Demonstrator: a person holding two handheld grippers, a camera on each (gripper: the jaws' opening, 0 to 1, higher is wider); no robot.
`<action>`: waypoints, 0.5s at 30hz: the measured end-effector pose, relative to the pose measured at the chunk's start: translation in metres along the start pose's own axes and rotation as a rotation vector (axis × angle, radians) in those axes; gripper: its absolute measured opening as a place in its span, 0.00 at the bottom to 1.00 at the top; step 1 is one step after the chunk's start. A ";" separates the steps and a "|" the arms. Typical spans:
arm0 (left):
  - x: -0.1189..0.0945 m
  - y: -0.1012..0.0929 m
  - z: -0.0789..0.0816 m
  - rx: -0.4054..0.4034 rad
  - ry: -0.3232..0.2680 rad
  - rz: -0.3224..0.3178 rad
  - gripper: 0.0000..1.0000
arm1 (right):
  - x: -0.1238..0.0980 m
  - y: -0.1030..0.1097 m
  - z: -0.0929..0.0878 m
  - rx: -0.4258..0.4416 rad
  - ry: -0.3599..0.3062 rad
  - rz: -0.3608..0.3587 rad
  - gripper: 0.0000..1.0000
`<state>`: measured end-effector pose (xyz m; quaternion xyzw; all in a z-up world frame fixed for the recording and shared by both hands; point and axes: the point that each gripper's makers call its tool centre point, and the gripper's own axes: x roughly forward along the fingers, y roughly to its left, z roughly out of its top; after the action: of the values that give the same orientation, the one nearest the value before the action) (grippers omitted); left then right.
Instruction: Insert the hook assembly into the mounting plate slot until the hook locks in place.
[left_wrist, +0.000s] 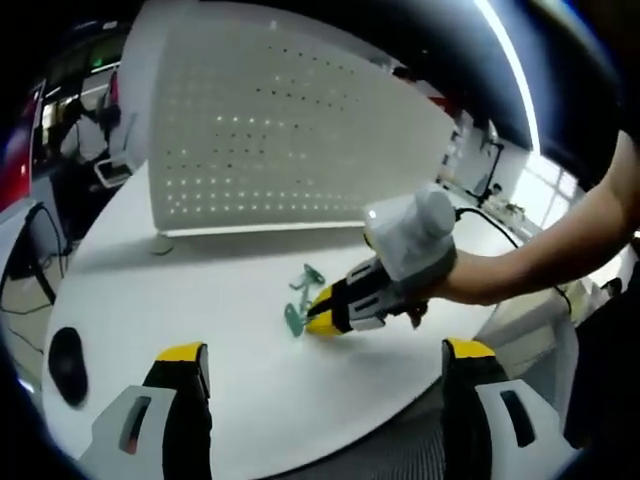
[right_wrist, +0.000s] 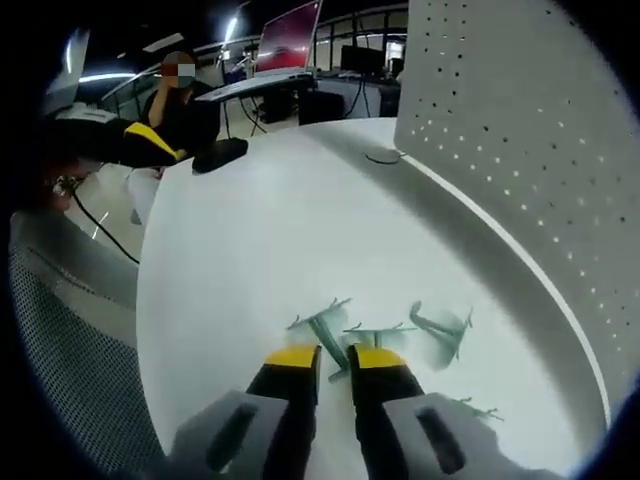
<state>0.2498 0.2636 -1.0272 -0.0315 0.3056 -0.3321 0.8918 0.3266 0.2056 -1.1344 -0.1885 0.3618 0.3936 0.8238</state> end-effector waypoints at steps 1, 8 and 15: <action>0.000 0.000 0.000 -0.002 0.001 -0.001 0.97 | 0.000 0.001 0.000 -0.005 -0.003 0.003 0.04; 0.001 0.003 0.000 0.003 0.001 0.016 0.97 | 0.000 0.004 -0.001 0.026 -0.001 0.012 0.01; 0.002 0.005 -0.001 0.000 0.005 0.030 0.97 | -0.004 -0.004 0.000 0.075 -0.016 -0.035 0.00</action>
<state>0.2531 0.2667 -1.0301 -0.0259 0.3082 -0.3186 0.8960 0.3284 0.2008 -1.1310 -0.1605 0.3665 0.3667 0.8399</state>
